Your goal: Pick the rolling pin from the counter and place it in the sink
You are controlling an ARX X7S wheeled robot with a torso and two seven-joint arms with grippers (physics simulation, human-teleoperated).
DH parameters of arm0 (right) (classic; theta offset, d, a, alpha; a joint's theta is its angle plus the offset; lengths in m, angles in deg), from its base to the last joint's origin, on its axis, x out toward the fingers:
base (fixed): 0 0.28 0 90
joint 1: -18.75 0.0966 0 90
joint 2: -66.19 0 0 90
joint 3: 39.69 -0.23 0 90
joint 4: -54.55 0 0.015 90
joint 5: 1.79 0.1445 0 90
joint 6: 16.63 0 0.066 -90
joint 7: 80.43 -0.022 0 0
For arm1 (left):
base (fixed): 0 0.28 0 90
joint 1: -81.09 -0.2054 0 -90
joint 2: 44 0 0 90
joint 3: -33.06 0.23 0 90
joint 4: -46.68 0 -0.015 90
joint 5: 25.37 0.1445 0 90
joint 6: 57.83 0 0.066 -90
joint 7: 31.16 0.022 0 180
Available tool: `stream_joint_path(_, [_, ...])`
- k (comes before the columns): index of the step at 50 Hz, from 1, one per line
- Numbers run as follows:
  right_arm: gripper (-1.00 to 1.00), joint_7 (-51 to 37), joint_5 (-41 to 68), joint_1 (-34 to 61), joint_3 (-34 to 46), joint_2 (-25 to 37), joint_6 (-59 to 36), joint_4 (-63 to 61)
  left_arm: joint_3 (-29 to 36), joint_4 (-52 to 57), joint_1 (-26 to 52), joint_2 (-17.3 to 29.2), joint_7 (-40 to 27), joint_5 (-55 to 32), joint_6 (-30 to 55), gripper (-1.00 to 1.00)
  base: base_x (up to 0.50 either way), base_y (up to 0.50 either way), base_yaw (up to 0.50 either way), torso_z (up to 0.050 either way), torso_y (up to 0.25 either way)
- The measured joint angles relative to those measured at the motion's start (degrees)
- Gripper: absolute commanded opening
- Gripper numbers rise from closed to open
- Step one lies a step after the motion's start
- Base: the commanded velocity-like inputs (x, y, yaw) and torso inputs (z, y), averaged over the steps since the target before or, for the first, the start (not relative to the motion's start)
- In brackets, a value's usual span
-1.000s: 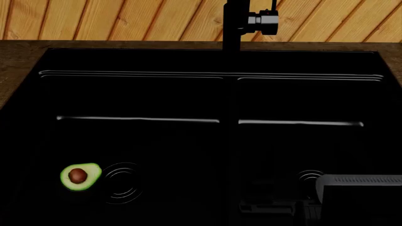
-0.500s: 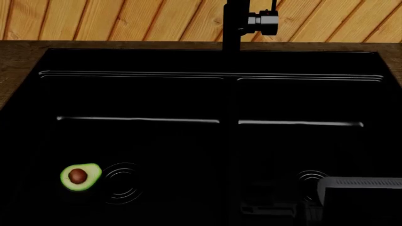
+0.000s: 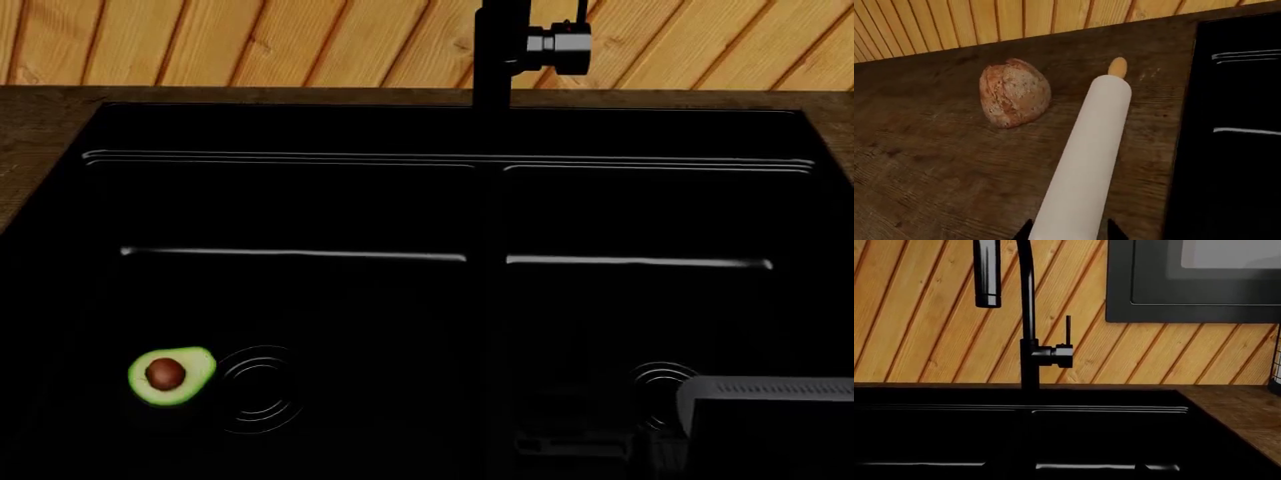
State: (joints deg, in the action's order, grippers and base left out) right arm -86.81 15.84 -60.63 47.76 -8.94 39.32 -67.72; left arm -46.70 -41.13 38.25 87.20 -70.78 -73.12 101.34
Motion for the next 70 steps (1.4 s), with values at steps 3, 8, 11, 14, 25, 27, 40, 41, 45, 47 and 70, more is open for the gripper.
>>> stream_joint_path(3, [1.00,-0.1,0.0,0.1,0.1,0.1,0.0,0.0,2.1,0.8,1.6,-0.8,0.6,0.2,0.2,-1.00,0.00,0.00,0.00,0.000,0.000])
stream_joint_path(8, [1.00,-0.1,0.1,0.2,0.2,0.2,0.1,0.2,5.3,2.0,4.0,-2.2,1.6,0.3,0.9,-1.00,0.00,0.00,0.00,0.000,0.000])
stream_joint_path(11, [1.00,-0.2,0.2,0.3,0.3,0.3,0.1,0.2,7.5,2.7,5.2,-2.8,2.5,0.3,1.5,-1.00,0.00,0.00,0.00,0.000,0.000])
stream_joint_path(14, [1.00,-0.2,0.3,0.4,0.4,0.4,0.1,0.3,9.7,3.4,6.5,-3.4,3.5,0.3,2.2,-1.00,0.00,0.00,0.00,0.000,0.000])
stream_joint_path(25, [1.00,-0.3,0.7,0.6,0.5,0.7,0.0,0.4,20.7,4.0,11.0,-5.3,9.2,1.9,3.4,-1.00,0.00,0.00,0.00,0.000,0.000])
stream_joint_path(27, [1.00,-0.4,0.7,0.6,0.5,0.7,0.1,0.4,22.9,3.6,11.7,-5.7,10.4,2.5,3.1,-1.00,0.00,0.00,0.00,0.000,0.000])
stream_joint_path(40, [1.00,-0.5,0.9,0.8,1.0,1.0,0.4,0.8,34.3,-1.7,14.6,-9.6,16.5,7.0,-0.2,-1.00,0.00,0.00,0.00,0.000,0.000])
stream_joint_path(41, [1.00,-0.5,0.9,0.8,1.0,1.0,0.4,0.9,34.8,-2.2,14.7,-10.0,16.8,7.2,-0.5,-1.00,0.00,0.00,0.00,0.000,0.000])
stream_joint_path(45, [1.00,-0.6,1.0,0.8,1.2,1.0,0.5,1.1,36.9,-4.2,15.3,-11.7,18.2,8.3,-2.2,-1.00,0.00,0.00,0.00,0.000,0.000])
stream_joint_path(47, [1.00,-0.6,1.0,0.8,1.2,1.0,0.6,1.2,38.0,-5.4,15.6,-12.7,19.0,9.0,-3.2,-1.00,0.00,0.00,0.00,0.000,0.000])
stream_joint_path(70, [1.00,-0.8,1.4,0.7,1.7,1.4,1.4,2.0,52.3,-26.7,14.8,-25.4,30.2,16.5,-14.7,-1.00,0.00,0.00,0.00,0.000,0.000])
